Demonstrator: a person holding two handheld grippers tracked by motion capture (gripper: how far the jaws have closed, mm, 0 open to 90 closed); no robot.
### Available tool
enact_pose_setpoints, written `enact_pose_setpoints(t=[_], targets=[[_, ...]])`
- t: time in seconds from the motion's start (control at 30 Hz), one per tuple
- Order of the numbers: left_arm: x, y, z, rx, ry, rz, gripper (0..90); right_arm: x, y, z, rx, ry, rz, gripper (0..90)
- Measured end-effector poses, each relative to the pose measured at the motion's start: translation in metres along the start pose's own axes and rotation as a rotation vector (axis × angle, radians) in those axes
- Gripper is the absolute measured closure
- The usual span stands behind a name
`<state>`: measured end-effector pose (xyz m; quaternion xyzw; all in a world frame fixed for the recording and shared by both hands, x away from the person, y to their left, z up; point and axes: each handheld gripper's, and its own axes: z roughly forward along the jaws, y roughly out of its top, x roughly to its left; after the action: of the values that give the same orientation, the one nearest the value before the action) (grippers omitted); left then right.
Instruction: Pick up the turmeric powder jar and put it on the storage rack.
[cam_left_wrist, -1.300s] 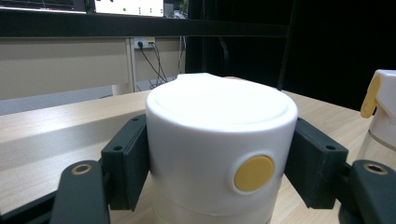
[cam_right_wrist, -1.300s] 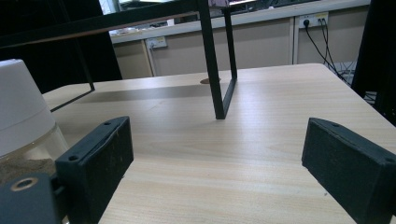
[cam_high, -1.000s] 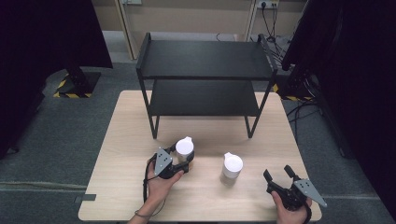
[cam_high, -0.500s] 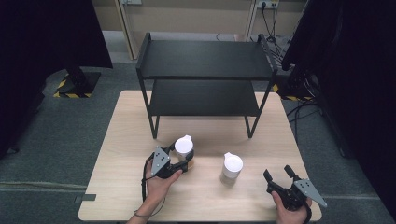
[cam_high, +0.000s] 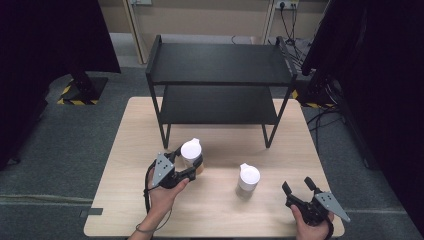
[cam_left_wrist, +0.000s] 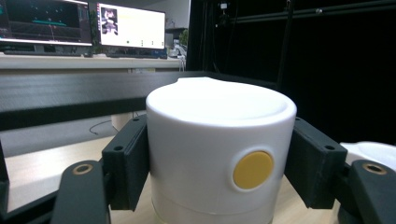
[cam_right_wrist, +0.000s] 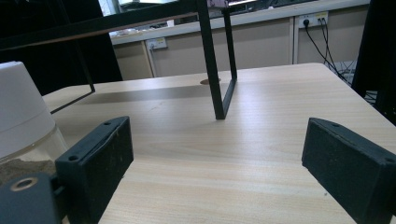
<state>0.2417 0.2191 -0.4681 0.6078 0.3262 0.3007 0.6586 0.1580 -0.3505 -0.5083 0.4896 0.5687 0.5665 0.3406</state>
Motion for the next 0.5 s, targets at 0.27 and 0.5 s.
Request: enact_pose_setpoints(t=[0.27,0.5], targets=[[0.003,0.014,-0.002,-0.024,0.016,0.005,30.5,0.0,0.0,0.0,0.0,0.0,0.001,9.2],[0.005,0.029,-0.003,-0.051,0.032,0.016,30.5,0.0,0.0,0.0,0.0,-0.001,0.002,9.2]])
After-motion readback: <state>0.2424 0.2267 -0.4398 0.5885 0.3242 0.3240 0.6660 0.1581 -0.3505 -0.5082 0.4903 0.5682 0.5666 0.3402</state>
